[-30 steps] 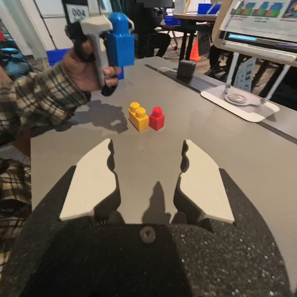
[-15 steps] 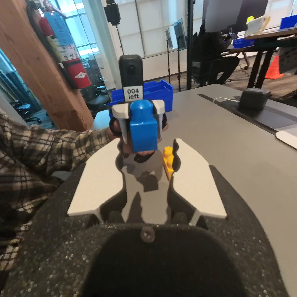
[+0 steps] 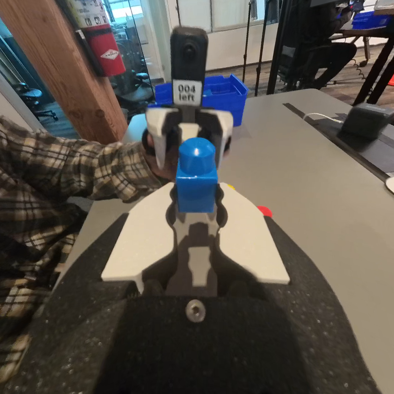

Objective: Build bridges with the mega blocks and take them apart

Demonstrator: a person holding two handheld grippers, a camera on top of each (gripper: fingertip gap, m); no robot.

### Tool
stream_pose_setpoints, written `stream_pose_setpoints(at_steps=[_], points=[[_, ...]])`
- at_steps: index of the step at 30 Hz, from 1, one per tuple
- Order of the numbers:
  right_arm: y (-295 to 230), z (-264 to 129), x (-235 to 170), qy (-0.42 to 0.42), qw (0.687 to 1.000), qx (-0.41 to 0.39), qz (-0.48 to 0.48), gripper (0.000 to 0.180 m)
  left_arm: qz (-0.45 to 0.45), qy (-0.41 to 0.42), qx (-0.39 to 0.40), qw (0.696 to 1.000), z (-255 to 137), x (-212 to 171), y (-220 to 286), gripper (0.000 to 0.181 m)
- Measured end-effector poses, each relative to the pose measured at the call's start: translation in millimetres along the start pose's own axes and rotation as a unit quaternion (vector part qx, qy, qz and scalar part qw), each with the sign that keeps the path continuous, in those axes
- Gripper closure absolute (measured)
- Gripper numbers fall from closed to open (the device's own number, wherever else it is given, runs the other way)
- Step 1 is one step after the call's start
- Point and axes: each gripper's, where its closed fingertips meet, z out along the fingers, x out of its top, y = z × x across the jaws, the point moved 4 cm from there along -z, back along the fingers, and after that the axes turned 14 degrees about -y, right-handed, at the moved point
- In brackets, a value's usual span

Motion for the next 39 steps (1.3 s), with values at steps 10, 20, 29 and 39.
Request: stream_pose_setpoints(at_steps=[10, 20, 29, 39], points=[[42.1, 21.3, -76.1, -0.165, 0.985, -0.049, -0.018, 0.145, -0.001, -0.009, 0.129, 0.992, -77.2, 2.3, -38.7, 0.128], [58.1, 44.9, -100.5, -0.24, 0.97, -0.045, -0.009, 0.145, 0.011, -0.04, 0.131, 0.99, -74.6, -2.5, -38.2, 0.133], [55.2, 41.8, -101.6, -0.222, 0.974, -0.048, -0.022, 0.129, 0.051, -0.203, 0.164, 0.964, -81.3, -30.3, -46.8, 0.131], [54.9, 45.1, -106.1, -0.241, 0.968, -0.061, -0.032, 0.126, 0.058, -0.39, 0.134, 0.909, -74.3, -96.1, -62.2, 0.124]])
